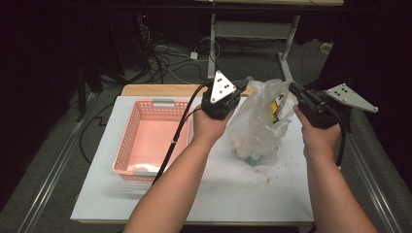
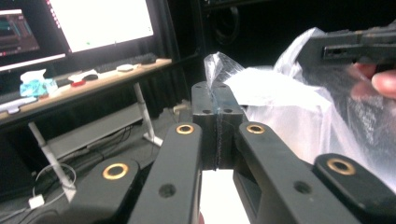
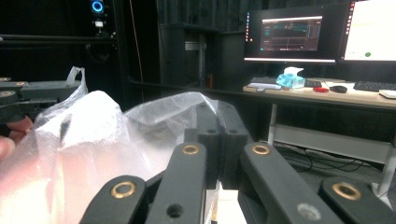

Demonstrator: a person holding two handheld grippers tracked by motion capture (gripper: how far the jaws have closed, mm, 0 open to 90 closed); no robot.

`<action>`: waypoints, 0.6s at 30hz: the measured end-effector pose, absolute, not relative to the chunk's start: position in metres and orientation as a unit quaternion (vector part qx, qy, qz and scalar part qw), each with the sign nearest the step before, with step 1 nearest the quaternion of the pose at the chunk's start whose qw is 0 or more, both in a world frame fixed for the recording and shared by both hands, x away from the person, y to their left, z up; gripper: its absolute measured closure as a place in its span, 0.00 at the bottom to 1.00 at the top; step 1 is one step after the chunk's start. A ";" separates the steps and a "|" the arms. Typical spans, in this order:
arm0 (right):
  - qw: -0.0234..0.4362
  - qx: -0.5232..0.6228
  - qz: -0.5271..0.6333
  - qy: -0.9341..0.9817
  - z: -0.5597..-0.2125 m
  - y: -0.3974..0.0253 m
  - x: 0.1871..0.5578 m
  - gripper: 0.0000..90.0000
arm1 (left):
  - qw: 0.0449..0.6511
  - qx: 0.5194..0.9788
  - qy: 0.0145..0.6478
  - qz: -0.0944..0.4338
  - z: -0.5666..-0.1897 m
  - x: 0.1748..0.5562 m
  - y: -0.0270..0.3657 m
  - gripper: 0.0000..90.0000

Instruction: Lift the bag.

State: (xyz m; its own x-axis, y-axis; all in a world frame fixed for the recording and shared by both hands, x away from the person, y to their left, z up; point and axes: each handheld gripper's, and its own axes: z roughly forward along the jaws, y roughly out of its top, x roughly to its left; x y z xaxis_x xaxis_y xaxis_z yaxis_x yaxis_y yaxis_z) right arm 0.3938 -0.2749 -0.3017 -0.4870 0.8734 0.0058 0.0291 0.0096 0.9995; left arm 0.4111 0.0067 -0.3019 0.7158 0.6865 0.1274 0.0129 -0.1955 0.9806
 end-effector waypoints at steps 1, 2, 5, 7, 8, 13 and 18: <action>0.350 0.365 0.600 0.619 -0.303 -0.274 0.394 1.00 | 0.583 0.720 0.246 0.286 -0.304 0.411 0.008 0.97; 0.350 0.366 0.599 0.620 -0.305 -0.273 0.394 1.00 | 0.581 0.722 0.249 0.283 -0.306 0.410 0.009 0.96; 0.351 0.364 0.594 0.625 -0.309 -0.271 0.395 1.00 | 0.573 0.728 0.259 0.273 -0.316 0.406 0.016 0.88; 0.348 0.366 0.591 0.628 -0.311 -0.270 0.395 1.00 | 0.574 0.729 0.267 0.261 -0.322 0.402 0.021 0.82; 0.348 0.367 0.591 0.628 -0.313 -0.271 0.395 1.00 | 0.575 0.729 0.270 0.256 -0.324 0.401 0.023 0.77; 0.344 0.370 0.588 0.632 -0.320 -0.272 0.395 1.00 | 0.572 0.736 0.283 0.227 -0.345 0.383 0.030 0.66; 0.340 0.371 0.584 0.637 -0.324 -0.272 0.393 1.00 | 0.561 0.747 0.301 0.193 -0.367 0.368 0.030 0.55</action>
